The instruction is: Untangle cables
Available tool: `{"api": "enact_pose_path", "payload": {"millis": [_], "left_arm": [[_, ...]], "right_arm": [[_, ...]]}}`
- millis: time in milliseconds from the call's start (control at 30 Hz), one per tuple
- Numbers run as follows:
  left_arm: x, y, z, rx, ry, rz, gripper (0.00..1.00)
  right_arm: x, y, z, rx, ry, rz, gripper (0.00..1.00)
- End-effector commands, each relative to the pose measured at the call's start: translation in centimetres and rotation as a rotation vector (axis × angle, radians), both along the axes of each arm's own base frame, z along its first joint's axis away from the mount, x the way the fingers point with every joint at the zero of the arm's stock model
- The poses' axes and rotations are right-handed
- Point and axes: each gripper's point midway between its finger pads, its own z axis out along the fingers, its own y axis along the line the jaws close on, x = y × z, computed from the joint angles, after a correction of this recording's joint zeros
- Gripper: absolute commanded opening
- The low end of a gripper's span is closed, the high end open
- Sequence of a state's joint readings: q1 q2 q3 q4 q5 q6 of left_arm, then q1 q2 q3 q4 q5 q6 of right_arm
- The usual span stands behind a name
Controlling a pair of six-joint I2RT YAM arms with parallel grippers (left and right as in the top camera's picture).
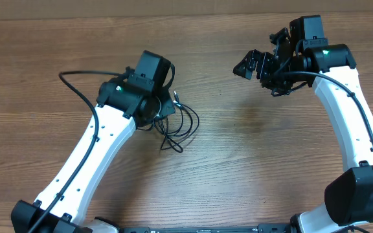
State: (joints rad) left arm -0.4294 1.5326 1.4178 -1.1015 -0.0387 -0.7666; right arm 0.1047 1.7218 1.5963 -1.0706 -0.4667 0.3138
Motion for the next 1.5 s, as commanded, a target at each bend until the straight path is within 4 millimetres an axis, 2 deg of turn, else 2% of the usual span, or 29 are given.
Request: {"api": "enact_pose_path", "payload": {"millis": [0,167,267,367,600,733,967,1400,1467], "left_arm": [[-0.8,0.7,-2.1,0.012,0.050,0.070,0.04],[-1.6,0.4,-5.3,-0.013,0.089,0.086,0.04],[-1.7,0.1,-6.5,-0.033,0.089,0.078,0.04],[-1.7,0.2,-6.8,-0.022,0.088,0.055,0.04],[-2.1,0.4,-6.8,0.043,0.082,-0.140,0.04],[-2.6,0.6,-6.9,0.061,0.099,-0.171,0.04],[-2.5,0.6,-6.4,0.063,0.086,-0.195,0.04],[-1.1,-0.2,-2.5,0.061,0.017,-0.269,0.04],[-1.0,-0.3,-2.0,0.056,0.011,-0.269,0.04]], "right_arm": [[0.1,-0.1,0.7,-0.001,-0.020,-0.003,1.00],[0.1,-0.1,0.7,-0.001,-0.020,-0.003,1.00],[0.1,-0.1,0.7,-0.001,-0.020,-0.003,1.00],[0.1,-0.1,0.7,-0.001,-0.020,-0.003,1.00],[0.1,-0.1,0.7,-0.001,-0.020,-0.003,1.00],[0.1,-0.1,0.7,-0.001,-0.020,-0.003,1.00],[0.1,-0.1,0.7,-0.001,-0.020,-0.003,1.00],[0.6,0.0,0.9,0.004,-0.045,-0.002,1.00],[-0.6,0.5,0.8,0.037,0.008,0.015,1.00]]}}
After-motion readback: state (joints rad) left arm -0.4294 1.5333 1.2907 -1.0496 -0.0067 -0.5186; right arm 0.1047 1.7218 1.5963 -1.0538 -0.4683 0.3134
